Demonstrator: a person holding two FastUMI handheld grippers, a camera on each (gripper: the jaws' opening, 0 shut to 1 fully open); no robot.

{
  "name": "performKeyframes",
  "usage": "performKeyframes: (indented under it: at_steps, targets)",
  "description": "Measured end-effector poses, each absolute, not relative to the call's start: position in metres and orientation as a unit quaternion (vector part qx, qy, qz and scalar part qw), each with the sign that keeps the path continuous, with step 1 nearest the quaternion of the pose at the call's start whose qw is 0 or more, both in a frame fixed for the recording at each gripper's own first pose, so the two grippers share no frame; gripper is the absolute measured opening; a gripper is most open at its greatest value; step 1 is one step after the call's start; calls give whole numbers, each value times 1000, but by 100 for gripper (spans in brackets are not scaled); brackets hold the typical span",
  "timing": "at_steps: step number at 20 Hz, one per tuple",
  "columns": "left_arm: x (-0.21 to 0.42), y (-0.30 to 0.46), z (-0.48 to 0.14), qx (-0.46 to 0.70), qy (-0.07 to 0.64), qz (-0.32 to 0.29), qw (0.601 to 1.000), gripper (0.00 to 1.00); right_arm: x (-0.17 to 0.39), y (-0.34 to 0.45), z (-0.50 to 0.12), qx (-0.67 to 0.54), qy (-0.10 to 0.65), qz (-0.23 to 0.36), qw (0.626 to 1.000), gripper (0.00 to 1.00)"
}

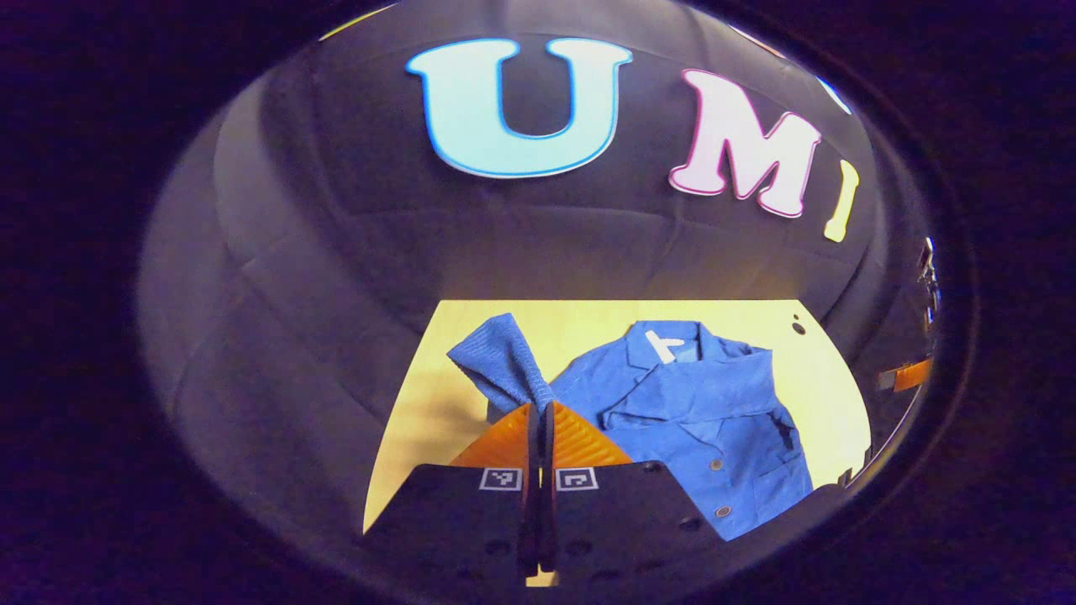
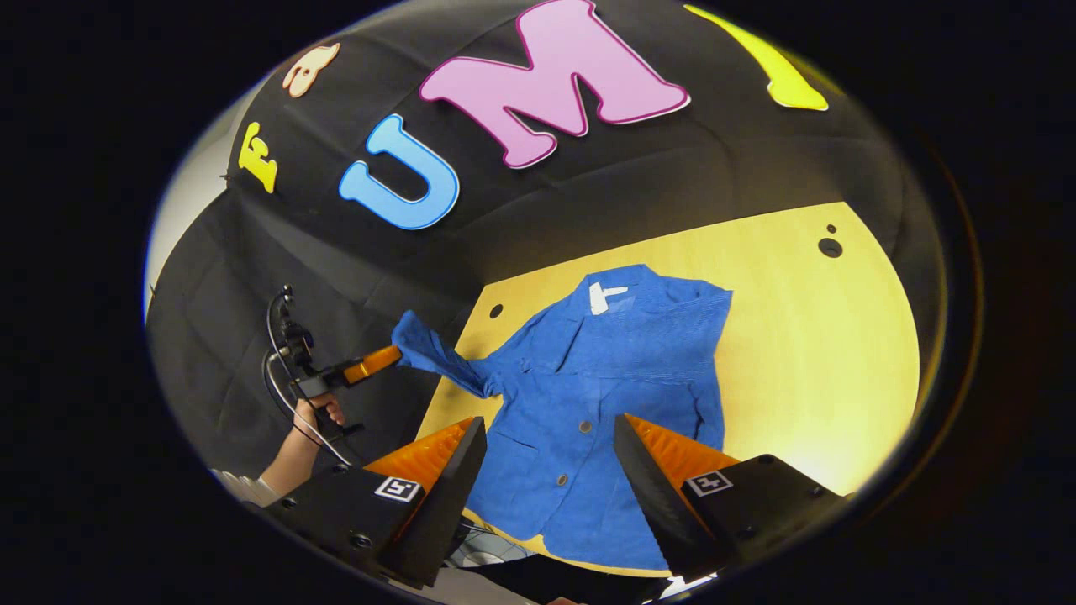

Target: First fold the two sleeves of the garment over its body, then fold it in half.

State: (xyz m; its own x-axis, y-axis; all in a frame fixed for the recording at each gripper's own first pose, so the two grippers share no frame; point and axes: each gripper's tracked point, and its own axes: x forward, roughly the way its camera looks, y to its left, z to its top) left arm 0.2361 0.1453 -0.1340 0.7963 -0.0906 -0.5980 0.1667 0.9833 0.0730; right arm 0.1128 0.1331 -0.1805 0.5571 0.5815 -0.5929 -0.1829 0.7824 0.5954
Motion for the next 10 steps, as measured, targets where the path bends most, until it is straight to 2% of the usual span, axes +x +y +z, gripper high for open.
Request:
performKeyframes:
  at_steps: [4,8,10]
  targets:
    - [265,50,-120,121,302,-122,938,0,99,94,-186,238,413,203,855,98]
    - [284,-47,-136,167,309,-184,918,0,86,67,-195,251,420,183,853,97]
    - [294,-78,-153,196,327,-194,904,0,79,54,-201,258,425,172,850,97]
